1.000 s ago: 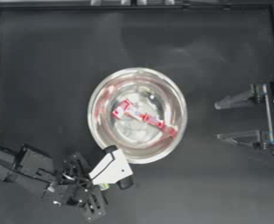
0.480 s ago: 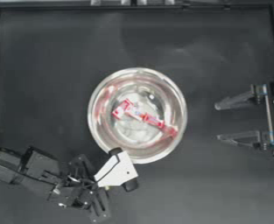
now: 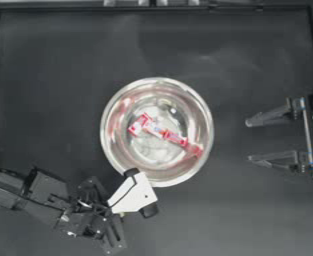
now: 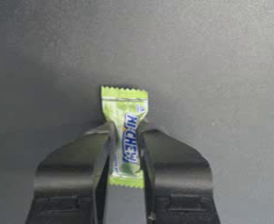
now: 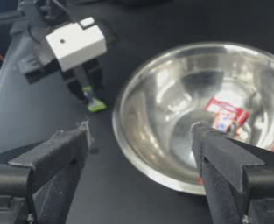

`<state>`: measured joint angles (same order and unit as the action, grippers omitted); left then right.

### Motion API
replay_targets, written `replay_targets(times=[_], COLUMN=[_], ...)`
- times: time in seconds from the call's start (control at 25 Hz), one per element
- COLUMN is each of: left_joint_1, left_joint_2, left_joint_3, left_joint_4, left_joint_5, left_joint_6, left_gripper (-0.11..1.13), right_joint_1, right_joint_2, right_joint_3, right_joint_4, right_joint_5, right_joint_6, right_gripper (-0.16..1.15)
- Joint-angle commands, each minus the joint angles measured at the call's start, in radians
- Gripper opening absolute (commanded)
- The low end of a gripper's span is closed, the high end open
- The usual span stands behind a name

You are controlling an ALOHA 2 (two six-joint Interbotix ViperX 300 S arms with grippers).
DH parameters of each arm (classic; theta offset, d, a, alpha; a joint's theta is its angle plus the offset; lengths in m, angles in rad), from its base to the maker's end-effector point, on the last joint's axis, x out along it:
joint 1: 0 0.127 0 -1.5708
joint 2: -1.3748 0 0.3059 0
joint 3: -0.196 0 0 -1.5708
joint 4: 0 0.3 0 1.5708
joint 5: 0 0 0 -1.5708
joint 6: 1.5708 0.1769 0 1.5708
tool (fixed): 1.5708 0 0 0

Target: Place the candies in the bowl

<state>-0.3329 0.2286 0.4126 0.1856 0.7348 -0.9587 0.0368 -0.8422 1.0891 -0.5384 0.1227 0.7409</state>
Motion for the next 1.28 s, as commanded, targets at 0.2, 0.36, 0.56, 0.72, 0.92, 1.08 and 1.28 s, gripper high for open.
replay_targets(times=[0.2,0.36,0.56,0.72,0.92,1.08,1.28], left_joint_1=[-0.006,-0.006,0.000,0.025,0.117,0.225,0.348], left_joint_2=[-0.084,-0.124,-0.179,-0.213,-0.264,-0.295,-0.287], left_joint_3=[-0.028,-0.043,-0.080,-0.124,-0.152,-0.153,-0.164], left_joint_4=[0.000,0.000,0.008,0.031,0.044,0.044,0.031], left_joint_5=[0.002,0.014,0.072,0.092,0.092,0.084,0.046], left_joint_6=[0.011,0.035,0.087,0.153,0.290,0.425,0.572], left_gripper=[0.53,0.53,0.52,0.52,0.52,0.52,0.52], right_joint_1=[0.002,0.002,0.002,0.002,0.002,0.002,0.002], right_joint_2=[0.009,0.009,0.009,0.009,0.009,0.009,0.011], right_joint_3=[-0.015,-0.014,-0.012,-0.011,-0.011,-0.009,-0.011], right_joint_4=[0.002,0.002,0.002,0.002,0.002,0.005,0.006], right_joint_5=[-0.008,-0.008,-0.008,-0.008,-0.008,-0.008,-0.008], right_joint_6=[0.002,0.002,0.002,0.002,0.002,0.003,0.005], right_gripper=[0.98,0.98,0.98,0.98,0.98,0.98,0.98])
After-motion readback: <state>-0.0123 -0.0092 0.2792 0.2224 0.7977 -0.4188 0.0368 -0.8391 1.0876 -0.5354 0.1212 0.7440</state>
